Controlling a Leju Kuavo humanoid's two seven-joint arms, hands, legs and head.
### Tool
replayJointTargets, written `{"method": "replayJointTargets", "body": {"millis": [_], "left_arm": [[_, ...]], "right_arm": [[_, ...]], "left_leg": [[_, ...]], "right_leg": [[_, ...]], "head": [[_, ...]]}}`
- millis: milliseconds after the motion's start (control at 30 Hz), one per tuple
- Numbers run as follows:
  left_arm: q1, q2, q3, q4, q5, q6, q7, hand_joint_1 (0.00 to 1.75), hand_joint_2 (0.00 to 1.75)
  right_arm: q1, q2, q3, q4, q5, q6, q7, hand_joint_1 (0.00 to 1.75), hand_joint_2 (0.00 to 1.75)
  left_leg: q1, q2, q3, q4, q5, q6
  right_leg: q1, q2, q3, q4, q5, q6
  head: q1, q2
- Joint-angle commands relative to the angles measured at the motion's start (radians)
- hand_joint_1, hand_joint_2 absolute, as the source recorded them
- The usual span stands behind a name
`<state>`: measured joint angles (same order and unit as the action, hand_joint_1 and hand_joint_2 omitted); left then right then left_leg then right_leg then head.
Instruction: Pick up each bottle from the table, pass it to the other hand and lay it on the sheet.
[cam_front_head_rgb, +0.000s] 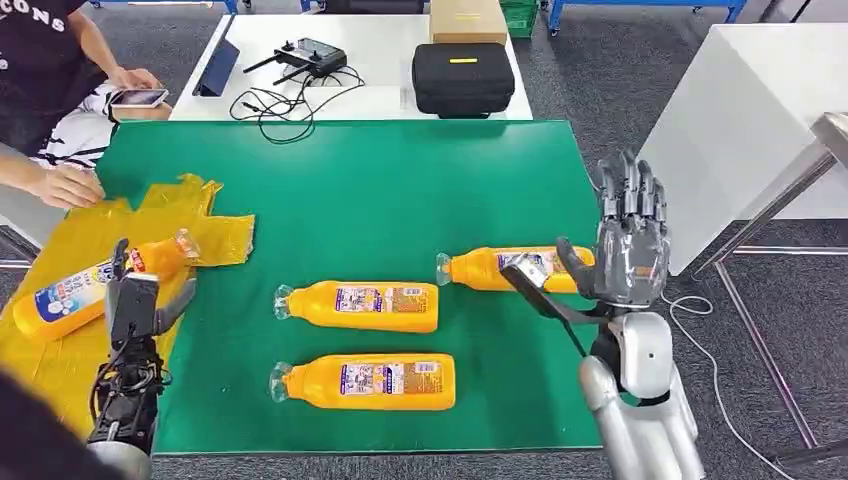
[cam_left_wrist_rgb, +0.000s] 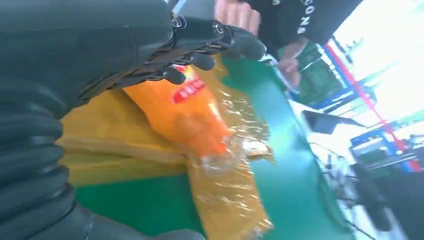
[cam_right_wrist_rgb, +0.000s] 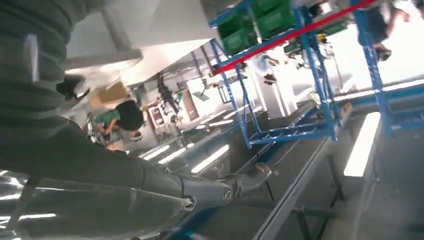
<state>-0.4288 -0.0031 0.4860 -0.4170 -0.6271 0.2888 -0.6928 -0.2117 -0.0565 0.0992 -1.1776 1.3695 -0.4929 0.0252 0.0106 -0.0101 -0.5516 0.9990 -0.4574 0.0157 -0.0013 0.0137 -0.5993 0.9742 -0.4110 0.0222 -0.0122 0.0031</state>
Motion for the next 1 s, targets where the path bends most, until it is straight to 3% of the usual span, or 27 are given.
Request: {"method": "replayJointTargets", "body": {"millis": [33,133,300,333,367,500,633,833,1000], "left_arm": [[-0.009,-0.08,-0.109,-0.082,0.087,-0.03,-0.005,0.0,1.75],[0.001,-0.09,-0.158,-0.115,0.119,-0.033,-0.005,0.0,1.75],[0.003,-0.091,-0.165,-0.119,0.124,-0.032,-0.005,0.0,1.75],[0.025,-0.097,-0.199,-0.179,0.168,-0.056,-0.005,0.0,1.75],[0.035,-0.101,-0.233,-0.205,0.189,-0.05,-0.005,0.0,1.75],[0.077,-0.115,-0.36,-0.319,0.267,-0.03,-0.005,0.0,1.75],[0.101,-0.123,-0.421,-0.4,0.305,-0.018,-0.005,0.0,1.75],[0.117,-0.113,-0.439,-0.434,0.336,0.004,-0.005,0.0,1.75],[0.12,-0.108,-0.458,-0.429,0.361,0.019,-0.005,0.0,1.75]], "right_arm": [[-0.212,-0.124,-0.022,0.372,0.024,0.186,-0.075,0.0,0.0],[-0.269,-0.149,-0.014,0.477,0.021,0.205,-0.129,0.0,0.0],[-0.277,-0.149,-0.015,0.487,0.02,0.203,-0.133,0.0,0.0],[-0.308,-0.156,-0.002,0.54,0.019,0.256,-0.149,0.0,0.0],[-0.342,-0.165,0.007,0.588,0.016,0.284,-0.165,0.0,1.75],[-0.473,-0.179,-0.007,0.782,-0.069,0.41,-0.28,0.0,1.75],[-0.515,-0.167,-0.016,0.853,-0.138,0.537,-0.351,0.0,1.75],[-0.536,-0.127,0.007,0.89,-0.16,0.621,-0.358,0.0,1.75],[-0.533,-0.124,0.017,0.893,-0.174,0.659,-0.362,0.0,1.75]], "left_leg": [[0.0,0.0,0.001,0.0,0.0,0.0],[0.0,-0.001,0.003,0.0,-0.001,0.001],[0.0,0.0,0.001,0.0,-0.001,0.0],[0.0,0.001,0.002,0.0,-0.002,0.0],[0.0,0.001,0.003,-0.001,-0.002,0.0],[0.0,0.003,0.001,0.001,-0.002,0.001],[0.0,0.001,-0.002,0.001,-0.001,0.001],[0.0,0.003,0.002,0.0,-0.003,0.0],[0.0,0.002,-0.003,0.0,-0.001,0.0]], "right_leg": [[0.0,-0.001,0.002,-0.001,0.0,0.001],[0.0,-0.003,0.003,-0.001,-0.001,0.001],[0.0,-0.001,0.001,0.0,-0.001,0.0],[0.0,-0.001,0.002,0.0,-0.001,0.0],[0.0,-0.001,0.003,0.0,-0.002,0.0],[0.0,0.0,0.001,0.0,-0.001,0.001],[-0.001,0.0,-0.002,0.0,-0.001,0.001],[0.0,0.002,0.001,0.0,-0.002,0.0],[0.0,0.001,-0.002,0.0,0.0,0.0]], "head": [[0.0,0.0],[-0.001,0.0],[0.0,0.0],[-0.001,0.0],[-0.001,0.0],[-0.001,0.0],[-0.001,0.0],[-0.001,0.0],[-0.001,0.0]]}}
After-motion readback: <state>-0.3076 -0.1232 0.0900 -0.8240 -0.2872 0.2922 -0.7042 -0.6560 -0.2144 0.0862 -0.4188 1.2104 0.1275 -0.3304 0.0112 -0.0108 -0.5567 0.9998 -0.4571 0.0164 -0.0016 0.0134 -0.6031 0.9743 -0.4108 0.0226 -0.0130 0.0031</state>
